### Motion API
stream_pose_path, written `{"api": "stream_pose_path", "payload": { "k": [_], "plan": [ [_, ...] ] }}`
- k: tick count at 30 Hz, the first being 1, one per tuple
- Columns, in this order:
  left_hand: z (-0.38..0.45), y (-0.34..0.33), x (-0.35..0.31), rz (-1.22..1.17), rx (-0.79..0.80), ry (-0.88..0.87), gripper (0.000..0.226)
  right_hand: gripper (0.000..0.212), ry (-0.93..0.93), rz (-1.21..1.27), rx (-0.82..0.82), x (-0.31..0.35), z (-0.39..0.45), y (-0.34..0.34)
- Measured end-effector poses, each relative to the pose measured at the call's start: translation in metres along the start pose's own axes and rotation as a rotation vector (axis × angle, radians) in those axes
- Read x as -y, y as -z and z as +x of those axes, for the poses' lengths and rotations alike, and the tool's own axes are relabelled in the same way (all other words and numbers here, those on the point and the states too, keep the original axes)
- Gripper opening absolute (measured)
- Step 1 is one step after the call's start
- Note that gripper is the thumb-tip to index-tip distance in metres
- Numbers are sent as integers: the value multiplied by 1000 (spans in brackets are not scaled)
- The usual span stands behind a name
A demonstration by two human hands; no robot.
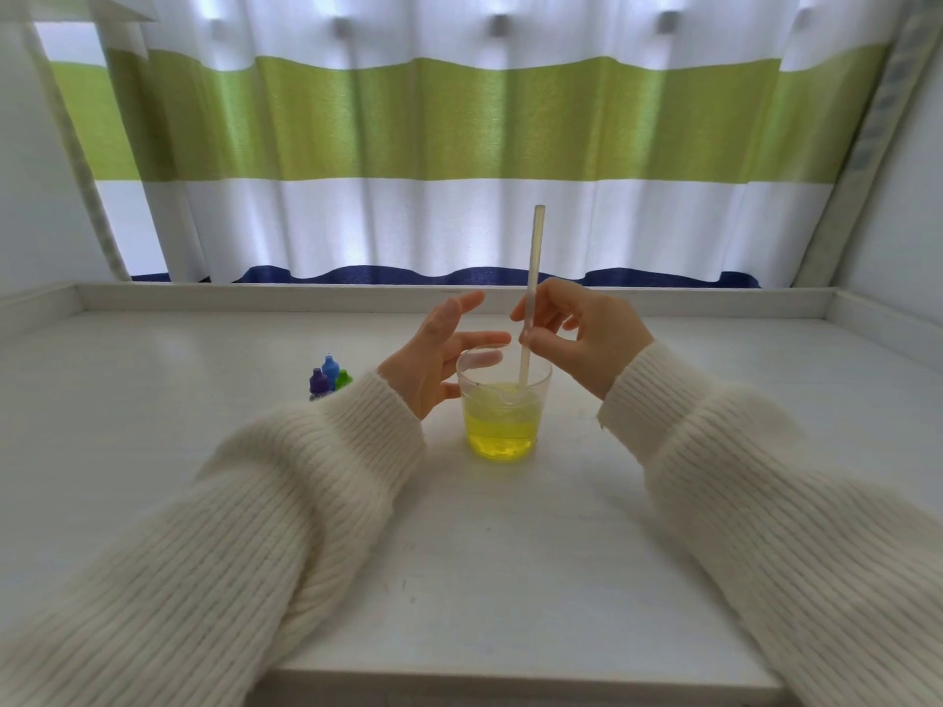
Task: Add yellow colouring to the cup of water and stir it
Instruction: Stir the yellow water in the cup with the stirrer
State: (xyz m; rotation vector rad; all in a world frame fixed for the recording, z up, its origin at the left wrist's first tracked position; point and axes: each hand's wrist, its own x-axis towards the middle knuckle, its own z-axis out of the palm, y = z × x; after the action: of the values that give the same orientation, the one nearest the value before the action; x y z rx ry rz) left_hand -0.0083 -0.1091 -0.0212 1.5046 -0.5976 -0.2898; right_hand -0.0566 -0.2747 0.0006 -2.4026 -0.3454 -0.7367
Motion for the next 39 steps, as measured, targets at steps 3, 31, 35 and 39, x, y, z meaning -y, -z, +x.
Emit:
{"api": "stream_pose_path", "payload": {
  "k": [3,31,35,39],
  "plan": [
    [0,0,0,1,1,0,59,12,-4,-2,-6,0,0,0],
    [-3,-3,-3,-18,-9,26,66,12,-33,178,49,12,-3,-6],
    [-2,-4,-3,3,-17,20,63,11,-6,56,16,7,-1,-3],
    [-3,-3,-3,10,-11,13,63,11,8,5,2,4,-1,1]
  ]
}}
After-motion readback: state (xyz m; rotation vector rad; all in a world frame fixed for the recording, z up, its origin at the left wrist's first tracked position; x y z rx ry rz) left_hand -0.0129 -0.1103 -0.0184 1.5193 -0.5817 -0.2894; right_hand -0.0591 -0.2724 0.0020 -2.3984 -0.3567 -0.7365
